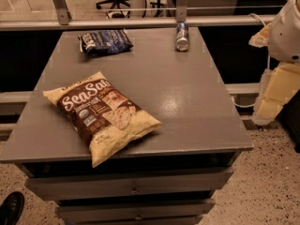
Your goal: Pick redbull can
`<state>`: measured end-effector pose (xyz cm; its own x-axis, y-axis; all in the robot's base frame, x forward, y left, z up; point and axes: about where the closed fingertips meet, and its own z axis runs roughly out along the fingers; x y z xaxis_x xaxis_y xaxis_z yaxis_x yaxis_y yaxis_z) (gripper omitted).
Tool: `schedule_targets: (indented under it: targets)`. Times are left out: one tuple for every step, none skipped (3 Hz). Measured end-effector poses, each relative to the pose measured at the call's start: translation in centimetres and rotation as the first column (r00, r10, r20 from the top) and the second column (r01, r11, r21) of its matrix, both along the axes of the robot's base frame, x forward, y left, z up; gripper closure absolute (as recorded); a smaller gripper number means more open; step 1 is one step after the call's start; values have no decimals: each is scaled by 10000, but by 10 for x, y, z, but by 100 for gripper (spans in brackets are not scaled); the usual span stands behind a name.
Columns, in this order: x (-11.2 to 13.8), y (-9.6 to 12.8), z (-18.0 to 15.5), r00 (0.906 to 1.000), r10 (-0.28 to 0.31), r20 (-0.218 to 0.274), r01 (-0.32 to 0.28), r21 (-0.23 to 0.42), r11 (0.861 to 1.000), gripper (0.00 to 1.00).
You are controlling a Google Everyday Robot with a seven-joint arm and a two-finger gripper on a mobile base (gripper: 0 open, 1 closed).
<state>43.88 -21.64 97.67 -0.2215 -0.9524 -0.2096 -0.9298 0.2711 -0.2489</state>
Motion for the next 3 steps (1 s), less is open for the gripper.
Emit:
schedule_targets:
  targets:
    - [1, 0, 1, 10000, -18, 77, 18, 38, 10000, 0]
    - [37, 3, -3, 9972, -143, 735, 117, 351, 9993, 0]
    - [114, 3, -7, 9775, -791, 1955, 573, 1146, 9918, 0]
